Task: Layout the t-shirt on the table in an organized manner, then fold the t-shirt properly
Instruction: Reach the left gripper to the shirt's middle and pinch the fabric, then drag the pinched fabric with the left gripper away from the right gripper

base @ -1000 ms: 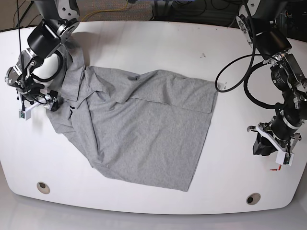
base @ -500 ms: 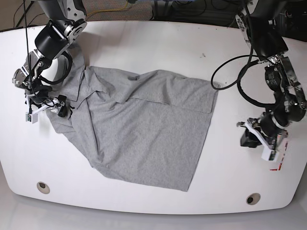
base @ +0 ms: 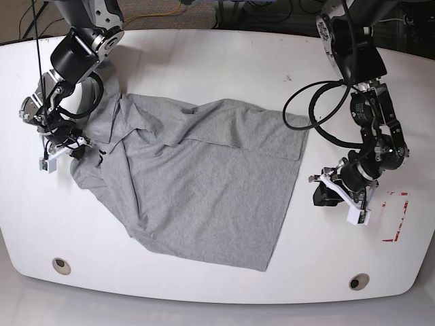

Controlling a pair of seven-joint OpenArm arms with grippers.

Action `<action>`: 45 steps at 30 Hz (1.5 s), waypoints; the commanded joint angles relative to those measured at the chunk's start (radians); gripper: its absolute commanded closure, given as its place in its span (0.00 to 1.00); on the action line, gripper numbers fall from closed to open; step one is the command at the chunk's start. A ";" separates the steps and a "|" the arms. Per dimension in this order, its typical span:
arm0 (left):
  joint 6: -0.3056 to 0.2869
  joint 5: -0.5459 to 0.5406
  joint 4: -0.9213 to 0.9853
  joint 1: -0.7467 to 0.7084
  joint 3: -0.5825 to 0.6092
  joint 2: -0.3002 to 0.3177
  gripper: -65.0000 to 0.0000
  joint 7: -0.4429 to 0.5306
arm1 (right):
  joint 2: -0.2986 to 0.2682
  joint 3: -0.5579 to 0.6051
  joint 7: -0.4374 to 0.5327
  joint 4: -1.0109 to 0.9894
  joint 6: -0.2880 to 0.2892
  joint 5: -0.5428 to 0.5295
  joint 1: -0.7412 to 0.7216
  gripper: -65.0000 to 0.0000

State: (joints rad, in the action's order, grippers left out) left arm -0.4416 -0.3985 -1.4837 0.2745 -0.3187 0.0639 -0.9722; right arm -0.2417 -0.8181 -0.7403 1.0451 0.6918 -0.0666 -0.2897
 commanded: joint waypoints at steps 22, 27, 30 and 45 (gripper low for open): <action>-0.003 0.270 0.232 0.027 0.315 -0.075 0.77 0.149 | -0.014 0.038 -0.006 0.014 0.006 0.001 -0.015 0.97; -0.003 0.324 0.292 0.021 0.316 -0.075 0.77 0.184 | -0.014 0.038 -0.006 0.014 0.006 0.000 -0.015 0.97; -0.004 0.323 0.312 0.019 0.316 -0.071 0.77 0.186 | -0.015 0.038 -0.006 0.014 0.006 0.000 -0.015 0.97; -0.070 0.318 0.170 -0.169 0.310 0.052 0.77 0.124 | -0.015 0.038 -0.006 0.014 0.006 0.000 -0.015 0.97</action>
State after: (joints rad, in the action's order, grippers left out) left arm -0.4957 -0.1345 -1.2835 0.1543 -0.0067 0.0868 -0.7372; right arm -0.2413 -0.7795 -0.7410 1.0462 0.6971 -0.0738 -0.2893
